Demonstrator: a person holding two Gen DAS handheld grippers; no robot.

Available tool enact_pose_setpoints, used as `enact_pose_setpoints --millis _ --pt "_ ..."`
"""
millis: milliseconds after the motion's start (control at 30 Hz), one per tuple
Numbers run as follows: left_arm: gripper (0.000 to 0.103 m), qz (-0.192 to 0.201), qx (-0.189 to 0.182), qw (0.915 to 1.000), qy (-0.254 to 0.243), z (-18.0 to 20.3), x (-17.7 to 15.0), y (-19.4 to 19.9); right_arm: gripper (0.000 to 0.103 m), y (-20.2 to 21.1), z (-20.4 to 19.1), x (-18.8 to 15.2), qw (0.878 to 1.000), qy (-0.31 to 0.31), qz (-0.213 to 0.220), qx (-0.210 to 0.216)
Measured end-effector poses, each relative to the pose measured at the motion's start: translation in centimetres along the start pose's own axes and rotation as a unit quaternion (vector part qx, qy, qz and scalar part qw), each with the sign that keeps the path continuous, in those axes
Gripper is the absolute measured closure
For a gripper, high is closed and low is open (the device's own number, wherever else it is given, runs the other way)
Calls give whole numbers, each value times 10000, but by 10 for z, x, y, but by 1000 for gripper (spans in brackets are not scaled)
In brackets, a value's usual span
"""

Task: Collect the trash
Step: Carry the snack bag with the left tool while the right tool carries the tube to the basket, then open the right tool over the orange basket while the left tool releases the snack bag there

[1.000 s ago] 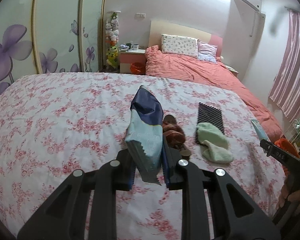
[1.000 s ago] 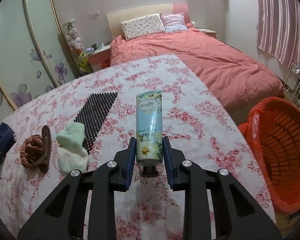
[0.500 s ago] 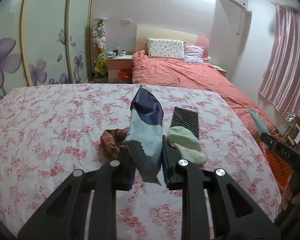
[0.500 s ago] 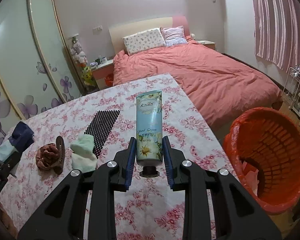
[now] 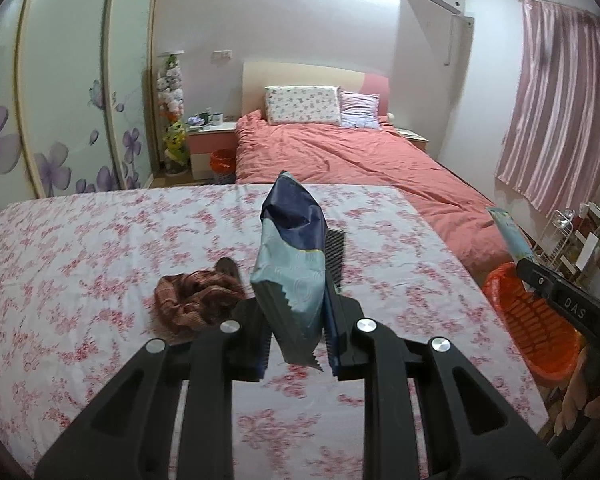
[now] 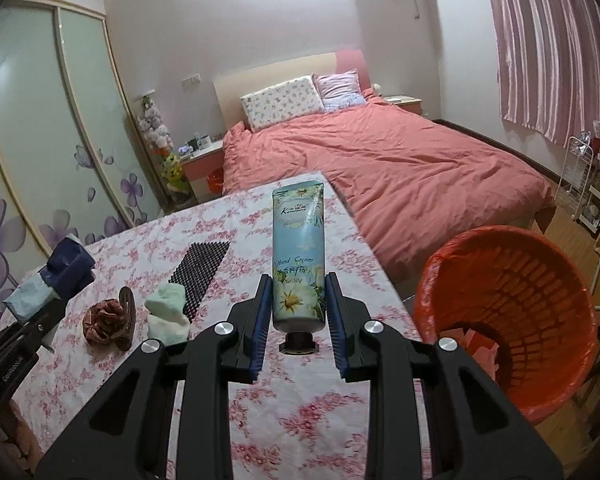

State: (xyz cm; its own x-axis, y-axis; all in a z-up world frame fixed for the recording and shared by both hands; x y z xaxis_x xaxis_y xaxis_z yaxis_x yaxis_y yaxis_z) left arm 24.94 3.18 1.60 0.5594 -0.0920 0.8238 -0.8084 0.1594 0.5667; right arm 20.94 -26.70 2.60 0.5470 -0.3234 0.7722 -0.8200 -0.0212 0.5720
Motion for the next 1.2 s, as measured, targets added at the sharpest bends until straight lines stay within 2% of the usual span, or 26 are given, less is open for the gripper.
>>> enact_pose_setpoints --millis 433,733,1200 --pt "81 76 -642 9974 -308 78 18 2 76 28 49 9 9984 -328 394 -242" --pt "81 79 -1185 9911 -598 144 19 -2 76 40 91 13 9949 -601 598 -546" --pt "81 -251 -2155 9696 -1129 265 -1 -38 76 39 162 15 9874 -1027 692 -987"
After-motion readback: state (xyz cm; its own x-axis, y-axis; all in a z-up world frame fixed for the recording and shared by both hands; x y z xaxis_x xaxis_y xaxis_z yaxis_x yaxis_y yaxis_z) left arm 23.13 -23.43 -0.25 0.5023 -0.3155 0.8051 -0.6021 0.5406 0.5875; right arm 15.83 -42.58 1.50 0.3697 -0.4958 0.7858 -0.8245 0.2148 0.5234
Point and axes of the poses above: each gripper's, at about its wrist camera, not at the fingertips, and y roughly against the way its jaws point, z to its right, x to its top, the point moved 3 cm from there along -y, roughly the way its jaws point, and after that the axes turned 4 degrees about -y, right-handed, at the moved point
